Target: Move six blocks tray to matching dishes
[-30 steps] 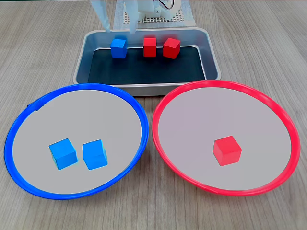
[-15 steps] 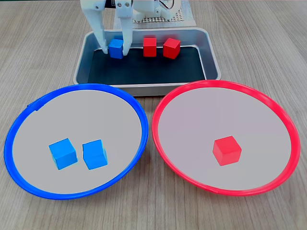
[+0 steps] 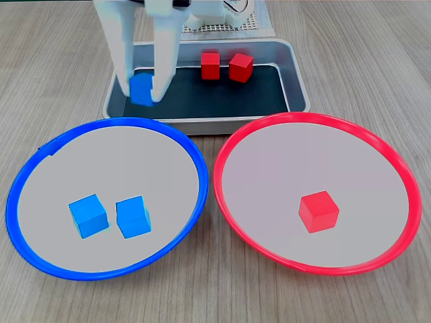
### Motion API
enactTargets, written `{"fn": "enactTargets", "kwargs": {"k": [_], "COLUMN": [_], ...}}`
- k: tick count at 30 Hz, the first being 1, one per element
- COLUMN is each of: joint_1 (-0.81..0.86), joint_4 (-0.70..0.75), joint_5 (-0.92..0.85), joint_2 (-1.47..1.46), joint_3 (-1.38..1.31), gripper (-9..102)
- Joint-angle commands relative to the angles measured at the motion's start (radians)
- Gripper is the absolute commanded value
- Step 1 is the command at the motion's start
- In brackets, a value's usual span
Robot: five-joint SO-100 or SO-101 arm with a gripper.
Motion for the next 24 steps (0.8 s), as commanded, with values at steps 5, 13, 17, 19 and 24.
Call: {"fn": "enactTargets", "kwargs": {"k": [5,13,17,19,24], "joint_1": [0.009,0.028,0.021,0.011,-0.025], "joint_4": [-0.164,-0.212,-0.176,-0.086,0.336], "joint_5": [0.156,0.052,0.058,0.048,-0.166], "joint_2": [-0.284,-0.400,-0.344,-0.281,-0.055], "joint_3": [-0.388,-0.413,-0.373,-0.345,-0.210], "gripper": [0,22,8,0,0]}}
